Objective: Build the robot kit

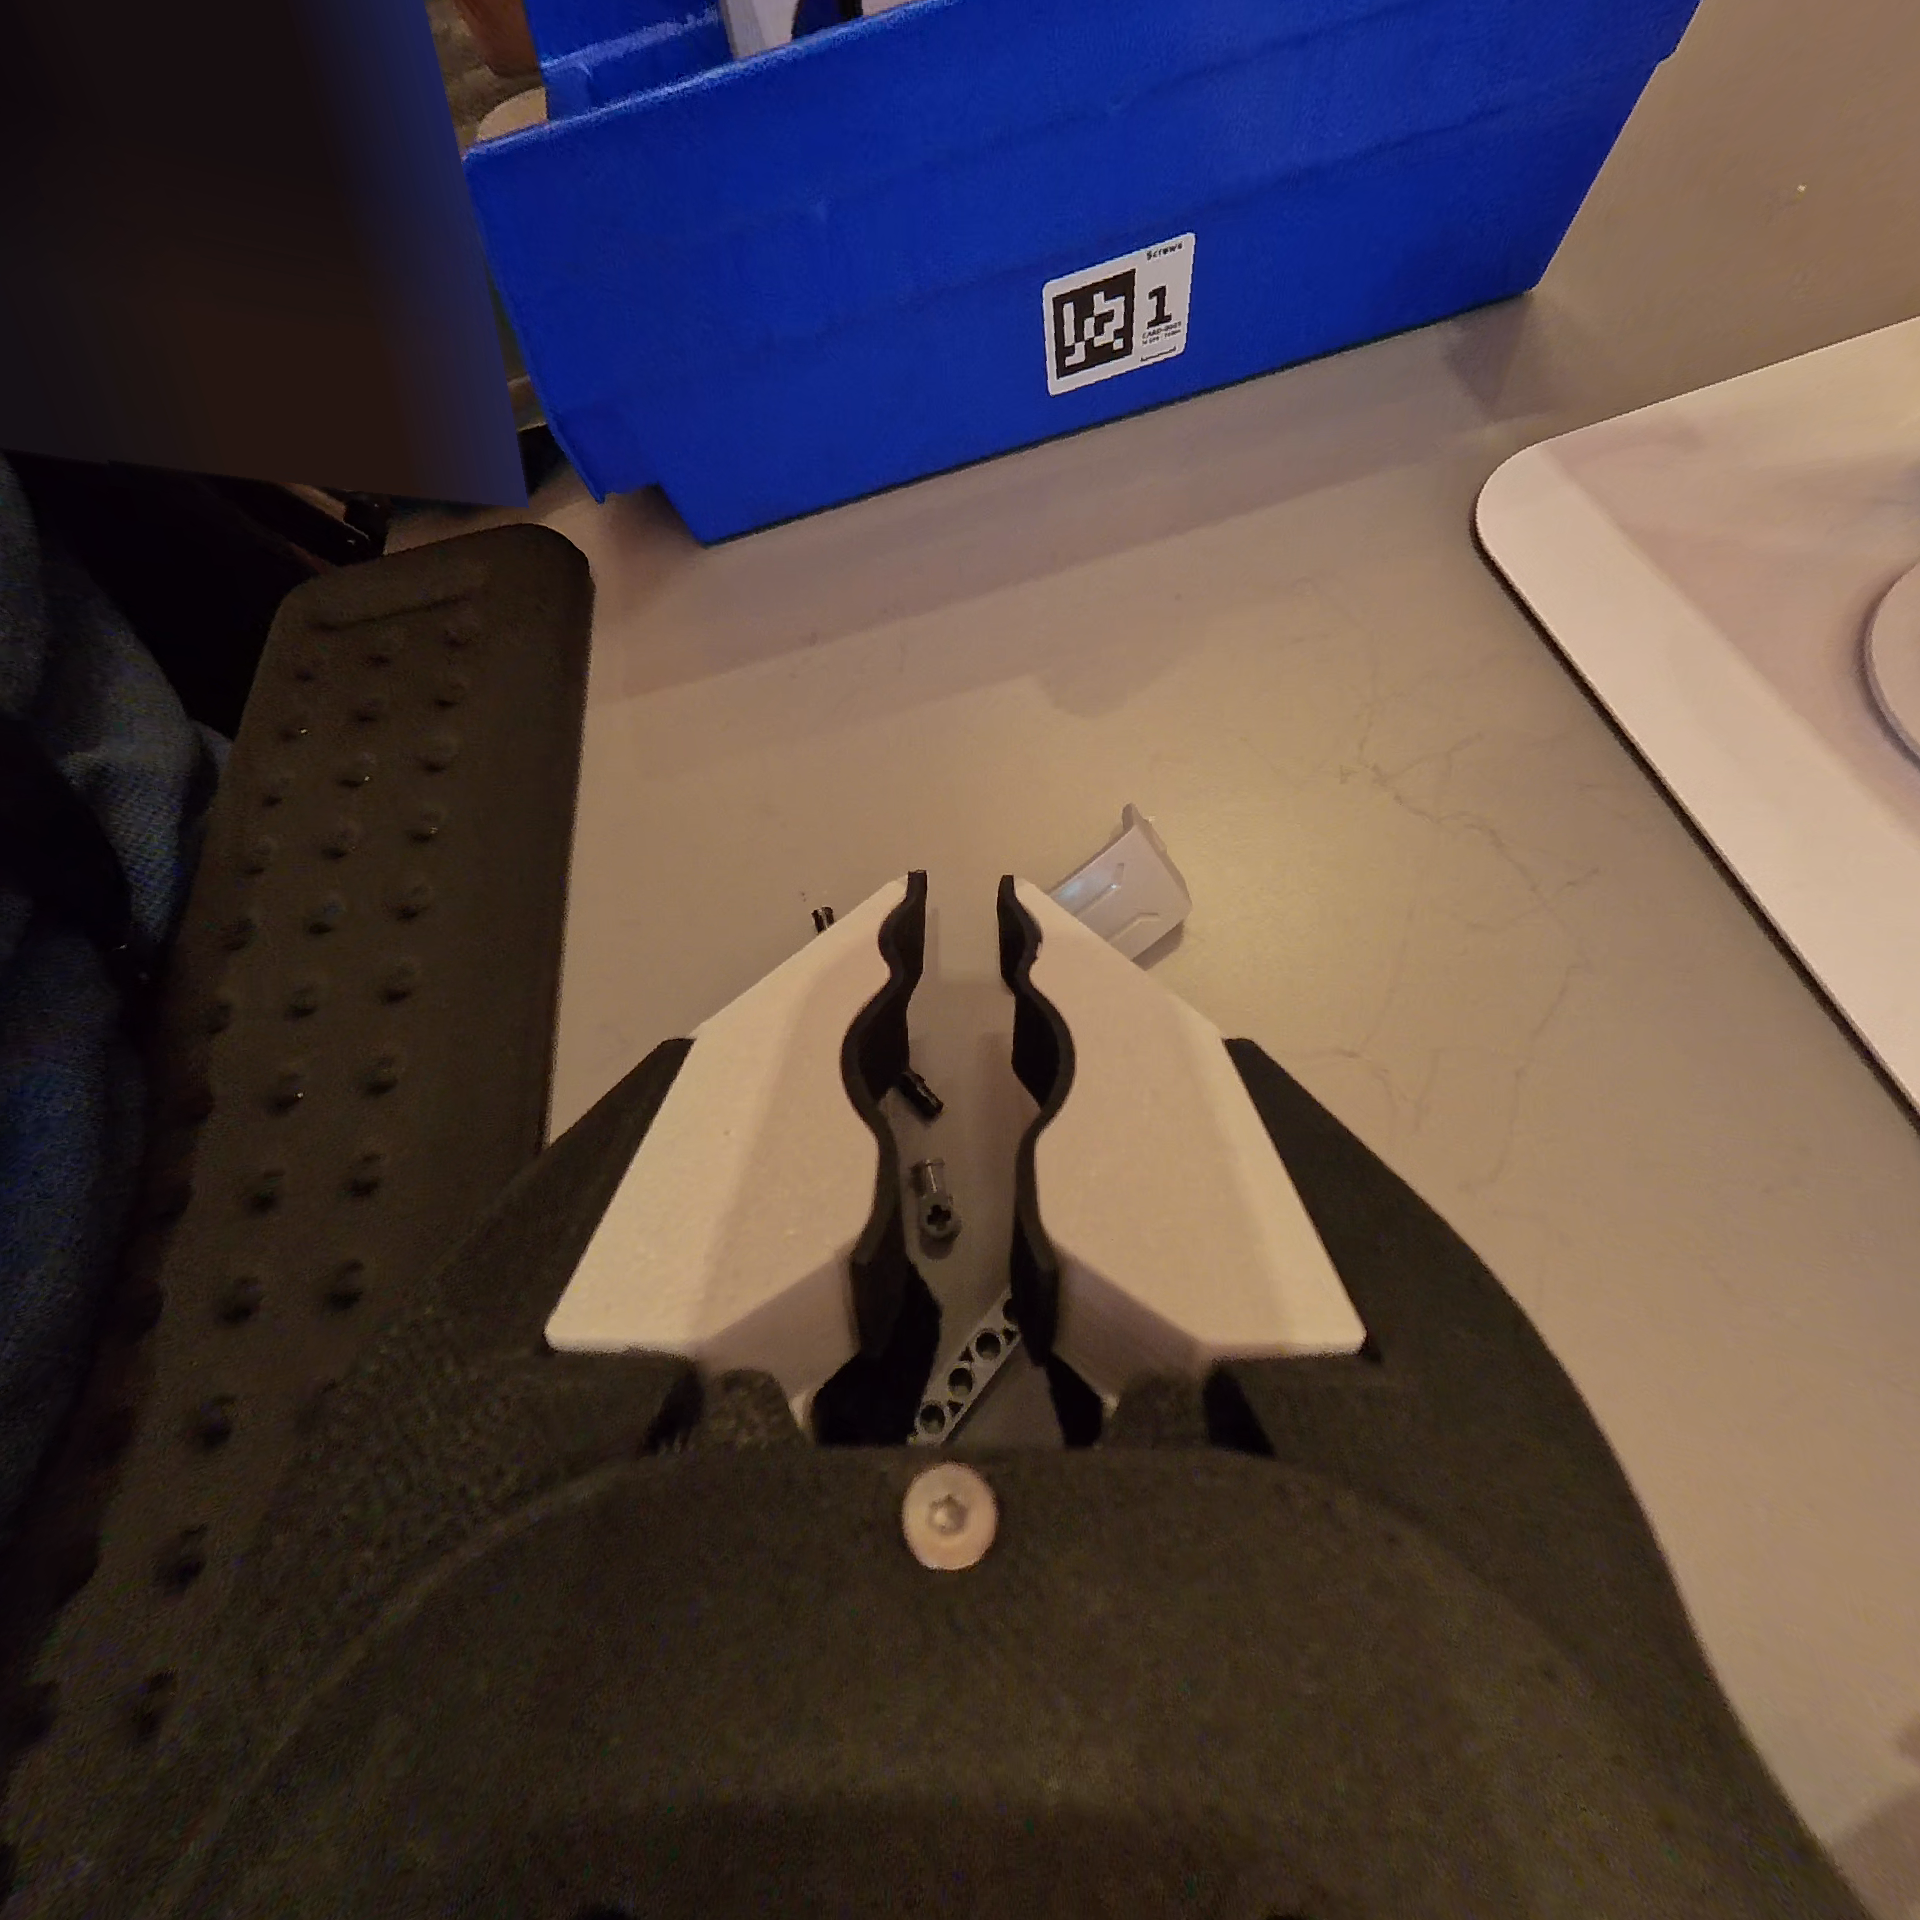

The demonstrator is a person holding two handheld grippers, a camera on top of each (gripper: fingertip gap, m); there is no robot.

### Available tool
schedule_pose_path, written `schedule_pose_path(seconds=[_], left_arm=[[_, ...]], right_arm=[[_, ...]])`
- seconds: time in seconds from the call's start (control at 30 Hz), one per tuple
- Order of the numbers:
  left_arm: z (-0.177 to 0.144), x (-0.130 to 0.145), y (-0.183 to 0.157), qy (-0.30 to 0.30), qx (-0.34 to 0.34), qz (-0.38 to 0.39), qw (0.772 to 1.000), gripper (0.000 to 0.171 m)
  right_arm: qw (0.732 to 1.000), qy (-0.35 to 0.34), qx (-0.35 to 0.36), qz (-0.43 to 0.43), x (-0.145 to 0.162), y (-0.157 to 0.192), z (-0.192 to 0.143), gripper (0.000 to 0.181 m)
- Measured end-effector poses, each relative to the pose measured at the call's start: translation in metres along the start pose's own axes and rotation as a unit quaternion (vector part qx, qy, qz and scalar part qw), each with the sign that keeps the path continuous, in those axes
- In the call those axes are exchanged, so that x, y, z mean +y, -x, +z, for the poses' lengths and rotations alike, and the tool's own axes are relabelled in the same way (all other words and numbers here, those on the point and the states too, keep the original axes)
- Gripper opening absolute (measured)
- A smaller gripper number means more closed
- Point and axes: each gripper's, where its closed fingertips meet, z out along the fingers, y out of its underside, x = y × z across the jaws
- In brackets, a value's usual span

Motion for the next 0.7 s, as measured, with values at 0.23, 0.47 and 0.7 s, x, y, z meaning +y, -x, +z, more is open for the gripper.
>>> schedule_pose_path(seconds=[0.23, 0.47, 0.7], left_arm=[[-0.074, -0.008, 0.072, -0.14, -0.166, -0.094, 0.972, 0.032], [-0.055, -0.016, 0.107, -0.094, -0.174, -0.103, 0.975, 0.043], [-0.034, -0.011, 0.104, -0.011, -0.15, -0.123, 0.981, 0.025]], right_arm=[[1.0, -0.002, -0.001, -0.002, -0.001, 0.001, 0.0, 0.011], [1.0, -0.002, -0.001, -0.001, -0.001, 0.001, -0.001, 0.011], [1.0, -0.002, -0.001, 0.001, 0.0, 0.0, -0.001, 0.011]])
